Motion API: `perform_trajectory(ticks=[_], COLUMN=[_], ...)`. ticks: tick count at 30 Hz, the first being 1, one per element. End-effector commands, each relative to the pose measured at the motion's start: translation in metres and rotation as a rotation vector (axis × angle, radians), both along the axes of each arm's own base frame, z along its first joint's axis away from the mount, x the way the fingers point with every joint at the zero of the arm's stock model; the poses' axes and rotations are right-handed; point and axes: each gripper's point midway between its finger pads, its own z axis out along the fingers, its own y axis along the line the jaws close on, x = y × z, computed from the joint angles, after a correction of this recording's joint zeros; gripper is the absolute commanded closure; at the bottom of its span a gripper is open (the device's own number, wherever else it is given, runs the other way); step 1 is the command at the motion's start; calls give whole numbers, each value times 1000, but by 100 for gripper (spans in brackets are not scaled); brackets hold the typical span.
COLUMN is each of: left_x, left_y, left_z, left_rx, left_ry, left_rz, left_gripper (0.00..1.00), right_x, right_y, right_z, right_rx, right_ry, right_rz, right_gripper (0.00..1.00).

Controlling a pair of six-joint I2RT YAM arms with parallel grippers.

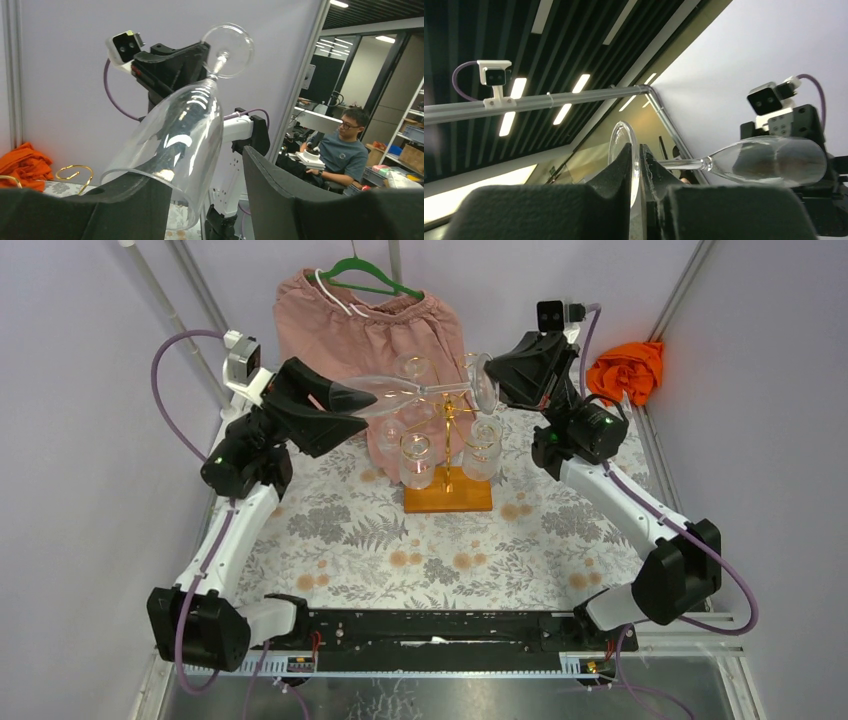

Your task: Take the wine glass off the wine glass rack

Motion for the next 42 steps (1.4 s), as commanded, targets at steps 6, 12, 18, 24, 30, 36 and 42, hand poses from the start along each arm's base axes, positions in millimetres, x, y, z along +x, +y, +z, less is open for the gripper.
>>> perform_trajectory(ticks=[6,12,18,24,30,36,42], left_x=[19,22,24,40,99,123,144], left_y=[-4,4,18,41,116,189,189], left_z=[2,10,17,30,20,2,-52], left_rx=[30,22,-1,15,175,364,586], left_ry=[62,66,103,173,395,605,780], left_rz=[131,266,429,654,1211,1632,1634], left_gripper=[86,100,100,100,100,100,100], right_x=[-15,-18,-19,-2,25,31,36], right_y=[28,31,29,22,-19,-68,-84], right_z=[-27,-33,-34,-52,-75,-78,-81], right_rx=[-119,-173,-237,-354,-575,-699,-741], right_ry=[-6,-27,-46,12,113,161,185], right_rz=[61,-7,-152,-391,-799,-1080,-1172], right_gripper=[100,78,24,6,4,3,3])
